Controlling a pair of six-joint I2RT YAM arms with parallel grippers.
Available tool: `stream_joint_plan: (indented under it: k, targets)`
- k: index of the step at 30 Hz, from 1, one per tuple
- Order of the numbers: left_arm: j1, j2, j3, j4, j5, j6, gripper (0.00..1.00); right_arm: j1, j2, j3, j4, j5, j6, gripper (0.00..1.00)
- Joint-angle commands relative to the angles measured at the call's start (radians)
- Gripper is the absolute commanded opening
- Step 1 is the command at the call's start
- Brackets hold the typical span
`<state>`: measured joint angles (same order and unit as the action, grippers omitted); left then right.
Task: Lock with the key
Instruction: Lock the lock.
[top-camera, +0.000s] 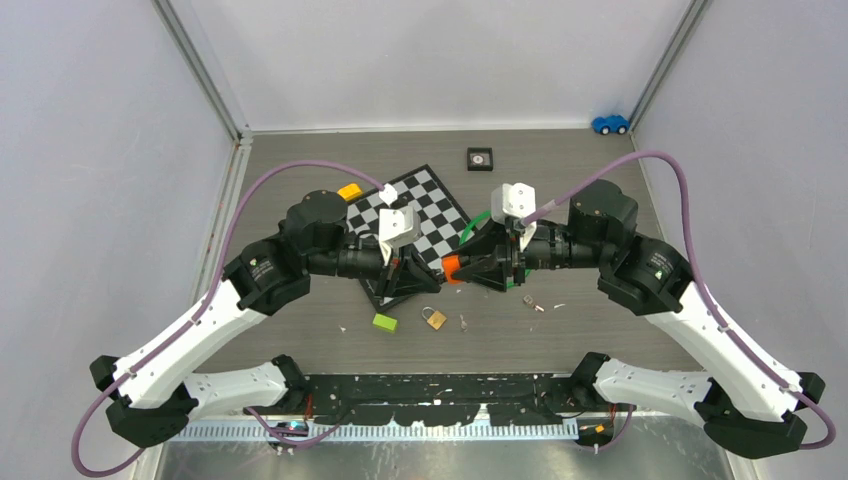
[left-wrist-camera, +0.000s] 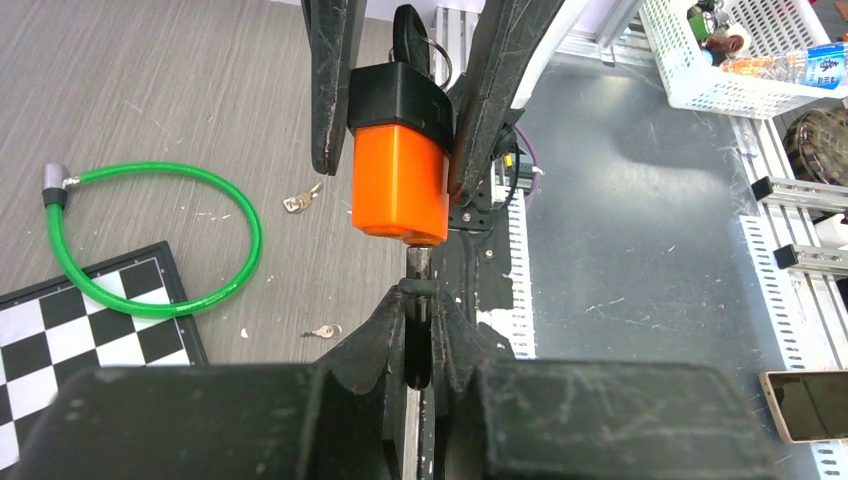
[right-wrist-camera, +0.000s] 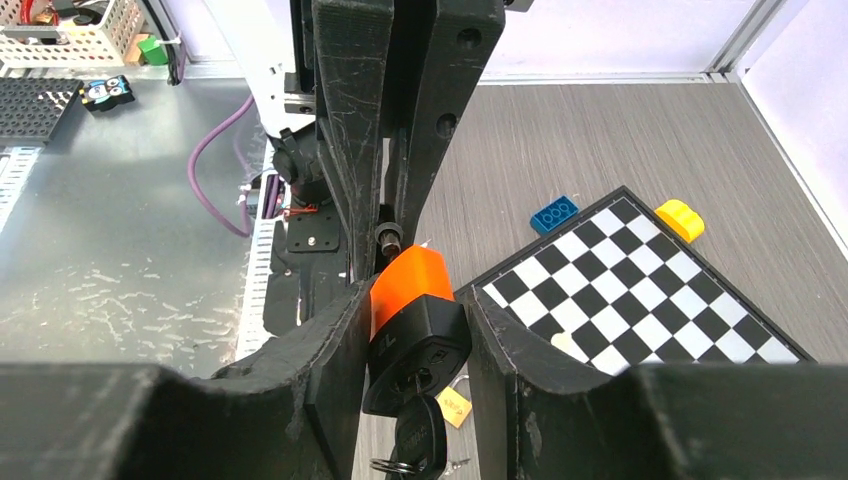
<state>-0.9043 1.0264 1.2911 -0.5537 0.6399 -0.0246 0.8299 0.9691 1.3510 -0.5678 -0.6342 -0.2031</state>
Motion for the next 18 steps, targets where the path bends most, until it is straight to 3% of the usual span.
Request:
stream_joint_plan:
  k: [1, 12, 18]
  targets:
    - [0.004, -0.040, 0.021, 0.049, -0.026, 0.017, 0.00, -0.002, -0.043, 0.008, -0.060, -0.027, 0.026, 0.42]
    - [0.004, -0.051, 0.019, 0.046, -0.034, 0.017, 0.00, -0.002, -0.053, -0.009, -0.060, -0.027, 0.048, 0.46]
    - [0.004, -0.049, 0.015, 0.049, -0.029, 0.014, 0.00, -0.003, -0.046, -0.006, -0.057, -0.056, 0.048, 0.38]
